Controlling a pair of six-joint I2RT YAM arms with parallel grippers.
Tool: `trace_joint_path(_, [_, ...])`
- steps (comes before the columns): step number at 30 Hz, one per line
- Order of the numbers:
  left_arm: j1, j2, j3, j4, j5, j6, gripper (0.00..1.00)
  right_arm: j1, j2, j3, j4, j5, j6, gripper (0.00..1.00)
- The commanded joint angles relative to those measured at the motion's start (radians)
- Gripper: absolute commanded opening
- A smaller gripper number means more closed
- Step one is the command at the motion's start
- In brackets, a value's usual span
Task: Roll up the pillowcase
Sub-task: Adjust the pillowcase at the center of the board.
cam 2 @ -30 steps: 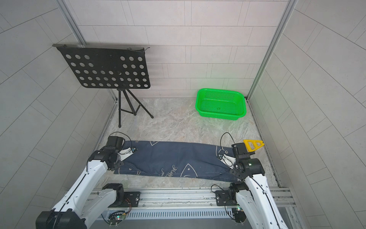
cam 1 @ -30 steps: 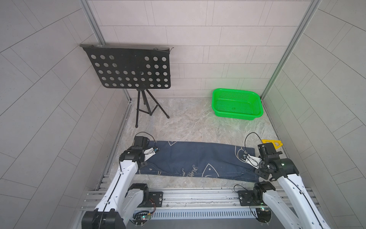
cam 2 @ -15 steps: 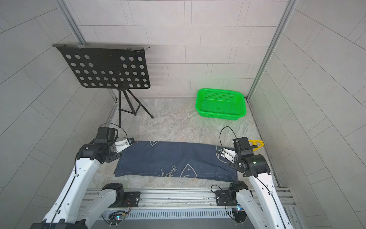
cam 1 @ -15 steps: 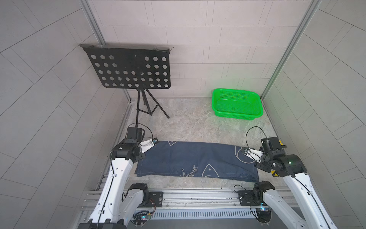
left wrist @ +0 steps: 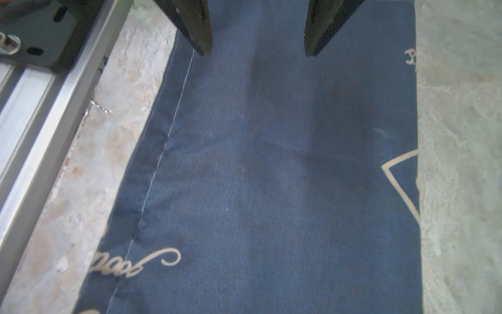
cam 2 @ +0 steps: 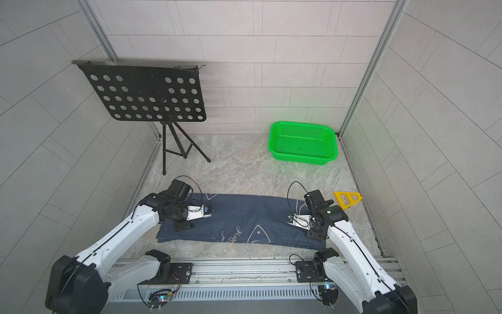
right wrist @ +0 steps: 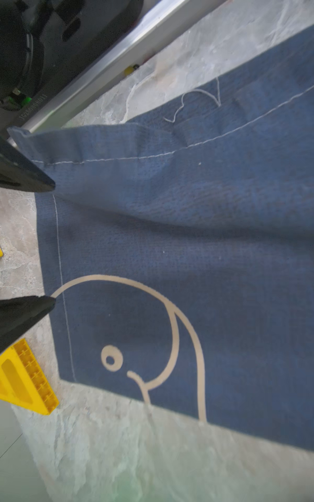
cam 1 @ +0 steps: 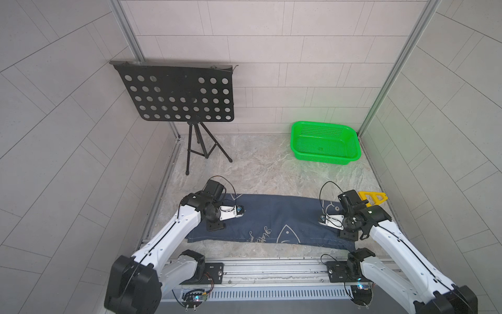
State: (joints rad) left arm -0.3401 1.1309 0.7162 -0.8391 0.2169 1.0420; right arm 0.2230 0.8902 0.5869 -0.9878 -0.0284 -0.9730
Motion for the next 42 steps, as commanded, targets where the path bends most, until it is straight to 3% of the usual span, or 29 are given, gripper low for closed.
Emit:
trace_joint_path(1, [-0.007,0.092,0.01,0.075,-0.037,-0.062,0.62,0.01,0.04,-0.038,0.06,0.047,-0.018,0.67])
trace_joint_path(11, [0.01,0.227,-0.057,0.16,-0.303,-0.02,0.64,0.005,0.179,-0.074,0.235,0.167,0.002,0.75])
trace_joint_path(19, [0.117,0.233,-0.112,0.24,-0.389,-0.013,0.67,-0.001,0.292,-0.02,0.31,0.214,0.016,0.77])
trace_joint_path(30, [0.257,0.319,-0.016,0.238,-0.467,-0.043,0.67,-0.008,0.448,0.03,0.489,0.238,0.084,0.77])
trace_joint_path(36, [0.321,0.291,0.027,0.249,-0.481,-0.081,0.69,-0.011,0.573,0.216,0.501,0.207,0.177,0.76])
trace_joint_path(39, [0.32,0.275,0.079,0.227,-0.45,-0.117,0.78,-0.013,0.536,0.234,0.473,0.179,0.2,0.76])
trace_joint_path(42, [0.314,0.233,0.144,0.177,-0.378,-0.159,0.8,-0.076,0.428,0.221,0.457,0.145,0.282,0.77])
